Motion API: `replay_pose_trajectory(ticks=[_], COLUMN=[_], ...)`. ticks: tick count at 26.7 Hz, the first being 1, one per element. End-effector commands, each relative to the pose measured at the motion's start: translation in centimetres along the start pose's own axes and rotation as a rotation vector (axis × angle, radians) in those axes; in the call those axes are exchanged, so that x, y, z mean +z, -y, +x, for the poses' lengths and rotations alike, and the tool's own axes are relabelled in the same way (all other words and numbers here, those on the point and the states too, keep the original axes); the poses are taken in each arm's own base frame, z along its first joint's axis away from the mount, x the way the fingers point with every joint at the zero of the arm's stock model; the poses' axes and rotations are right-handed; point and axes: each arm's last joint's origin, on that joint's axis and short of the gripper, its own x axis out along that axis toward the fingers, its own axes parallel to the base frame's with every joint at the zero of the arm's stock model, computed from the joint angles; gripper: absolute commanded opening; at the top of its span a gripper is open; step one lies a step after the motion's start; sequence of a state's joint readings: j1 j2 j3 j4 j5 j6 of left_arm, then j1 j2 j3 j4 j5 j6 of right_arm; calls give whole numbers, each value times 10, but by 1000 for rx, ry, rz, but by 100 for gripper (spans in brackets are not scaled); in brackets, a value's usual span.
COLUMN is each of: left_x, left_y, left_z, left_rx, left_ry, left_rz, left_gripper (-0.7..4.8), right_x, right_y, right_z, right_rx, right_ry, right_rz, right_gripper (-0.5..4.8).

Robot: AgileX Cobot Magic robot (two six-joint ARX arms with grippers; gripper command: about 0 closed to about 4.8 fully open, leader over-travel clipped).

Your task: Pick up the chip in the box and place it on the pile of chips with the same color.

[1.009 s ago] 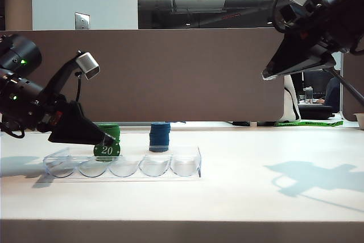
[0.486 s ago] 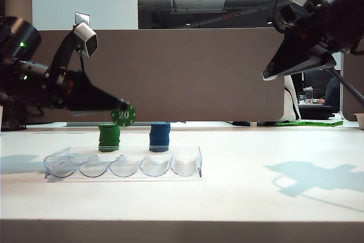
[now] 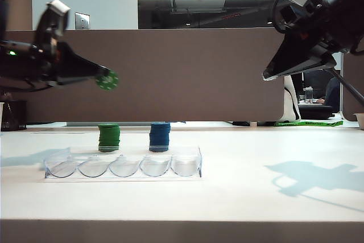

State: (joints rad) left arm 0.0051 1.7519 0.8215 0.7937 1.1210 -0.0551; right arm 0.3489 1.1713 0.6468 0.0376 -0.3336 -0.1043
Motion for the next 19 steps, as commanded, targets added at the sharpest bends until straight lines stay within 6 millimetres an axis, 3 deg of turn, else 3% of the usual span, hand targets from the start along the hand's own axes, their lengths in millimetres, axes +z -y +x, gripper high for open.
replay_pose_trajectory(ticks=[1, 4, 9, 14, 19], left_x=[6, 6, 5, 1, -3], left_y=[-8, -17, -23, -24, -22], left_z=[-16, -31, -36, -29, -20], left_rx=[74, 175, 324, 443, 502], left_ry=[42, 80, 158, 226, 226], left_rz=[-166, -350, -602, -812, -870], left_gripper=[-6, -6, -6, -6, -6], right_x=[3, 3, 3, 3, 3], right_y=[0, 0, 0, 0, 0], right_z=[-1, -1, -1, -1, -1], right_rx=[-3, -3, -3, -3, -3], right_ry=[18, 18, 18, 18, 18], right_rz=[-12, -12, -11, -11, -11], right_gripper=[-5, -5, -5, -5, -5])
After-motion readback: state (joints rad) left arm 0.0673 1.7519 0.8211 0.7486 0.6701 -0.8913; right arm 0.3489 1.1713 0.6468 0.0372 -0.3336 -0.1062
